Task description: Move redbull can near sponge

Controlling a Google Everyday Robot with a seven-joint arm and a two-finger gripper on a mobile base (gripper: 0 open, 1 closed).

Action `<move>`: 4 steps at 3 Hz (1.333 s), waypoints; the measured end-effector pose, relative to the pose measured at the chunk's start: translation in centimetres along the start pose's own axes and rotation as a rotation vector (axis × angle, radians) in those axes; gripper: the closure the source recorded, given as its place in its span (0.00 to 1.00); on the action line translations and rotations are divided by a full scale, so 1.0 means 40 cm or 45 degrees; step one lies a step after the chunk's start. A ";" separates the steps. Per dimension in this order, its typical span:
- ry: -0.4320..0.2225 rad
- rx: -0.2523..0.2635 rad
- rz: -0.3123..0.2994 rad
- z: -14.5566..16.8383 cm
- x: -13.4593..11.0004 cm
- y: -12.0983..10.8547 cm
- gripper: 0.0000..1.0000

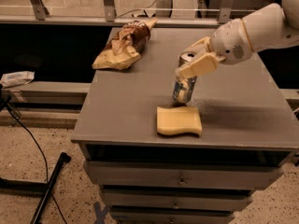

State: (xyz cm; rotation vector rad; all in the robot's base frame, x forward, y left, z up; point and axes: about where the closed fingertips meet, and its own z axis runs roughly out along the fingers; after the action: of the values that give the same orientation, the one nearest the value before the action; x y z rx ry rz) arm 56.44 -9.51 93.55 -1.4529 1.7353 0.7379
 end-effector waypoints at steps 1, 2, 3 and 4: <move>-0.001 -0.007 -0.002 0.007 -0.003 0.002 0.28; -0.001 -0.011 -0.004 0.012 -0.005 0.003 0.05; -0.005 -0.016 -0.004 0.013 -0.007 0.002 0.00; -0.042 -0.032 0.006 -0.005 -0.010 -0.010 0.00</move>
Offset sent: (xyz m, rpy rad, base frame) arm 0.0000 0.0021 -0.0005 0.0004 0.0009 0.0038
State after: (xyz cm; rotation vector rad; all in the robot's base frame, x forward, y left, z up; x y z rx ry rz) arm 56.82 -9.55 94.00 -1.4458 1.7106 0.7851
